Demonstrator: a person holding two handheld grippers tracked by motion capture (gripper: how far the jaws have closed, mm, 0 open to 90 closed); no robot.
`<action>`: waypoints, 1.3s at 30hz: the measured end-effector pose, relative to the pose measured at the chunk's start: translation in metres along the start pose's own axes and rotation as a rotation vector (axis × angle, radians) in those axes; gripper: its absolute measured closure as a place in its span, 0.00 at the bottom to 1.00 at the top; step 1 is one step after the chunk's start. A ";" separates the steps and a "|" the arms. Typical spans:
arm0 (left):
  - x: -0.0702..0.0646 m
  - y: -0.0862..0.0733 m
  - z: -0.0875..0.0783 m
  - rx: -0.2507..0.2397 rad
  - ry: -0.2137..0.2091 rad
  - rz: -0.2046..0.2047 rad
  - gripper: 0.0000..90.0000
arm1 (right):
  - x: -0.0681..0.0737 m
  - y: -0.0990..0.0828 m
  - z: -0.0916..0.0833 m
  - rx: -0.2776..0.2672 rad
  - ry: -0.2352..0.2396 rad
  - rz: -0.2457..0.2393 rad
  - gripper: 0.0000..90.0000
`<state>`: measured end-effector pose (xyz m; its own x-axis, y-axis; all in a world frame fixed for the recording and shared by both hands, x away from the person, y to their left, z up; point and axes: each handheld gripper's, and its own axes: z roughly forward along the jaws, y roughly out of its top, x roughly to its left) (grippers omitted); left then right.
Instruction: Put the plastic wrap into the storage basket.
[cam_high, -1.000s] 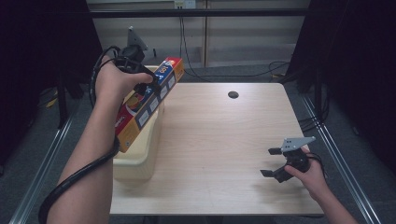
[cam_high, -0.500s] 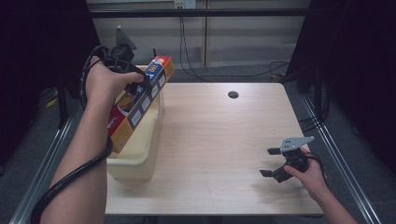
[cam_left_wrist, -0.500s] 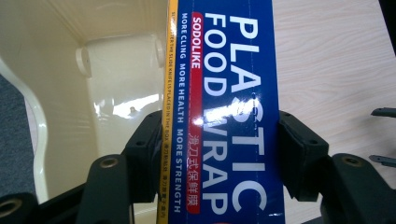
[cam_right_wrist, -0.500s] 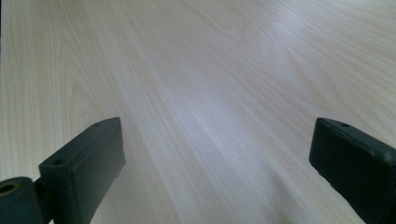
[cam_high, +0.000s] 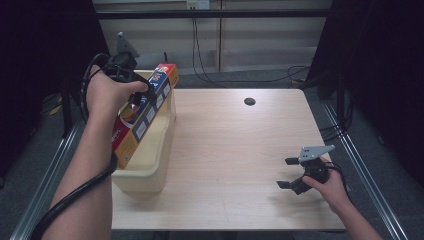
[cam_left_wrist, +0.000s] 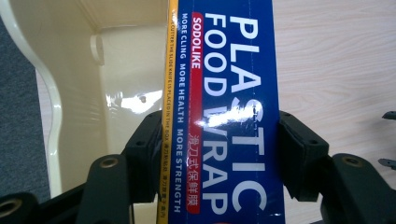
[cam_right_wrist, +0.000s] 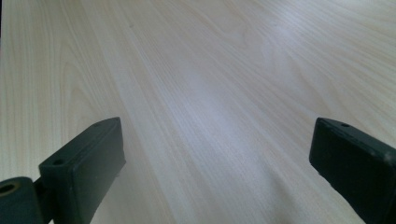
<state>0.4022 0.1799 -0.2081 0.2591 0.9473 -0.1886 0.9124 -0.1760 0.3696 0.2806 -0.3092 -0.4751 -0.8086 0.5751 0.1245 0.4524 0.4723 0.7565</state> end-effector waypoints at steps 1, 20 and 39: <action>0.001 -0.002 0.000 -0.003 0.000 -0.022 0.46 | 0.000 0.001 0.001 0.001 0.003 0.001 0.03; 0.015 -0.010 0.008 0.000 0.047 -0.056 0.46 | 0.000 0.004 0.004 0.004 0.013 -0.011 0.03; 0.028 -0.019 0.017 0.015 0.074 -0.091 0.45 | 0.002 0.005 0.004 -0.002 0.019 -0.014 0.03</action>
<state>0.3975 0.2057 -0.2361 0.1520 0.9764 -0.1532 0.9357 -0.0922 0.3405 0.2832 -0.3025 -0.4736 -0.8220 0.5553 0.1261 0.4402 0.4792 0.7594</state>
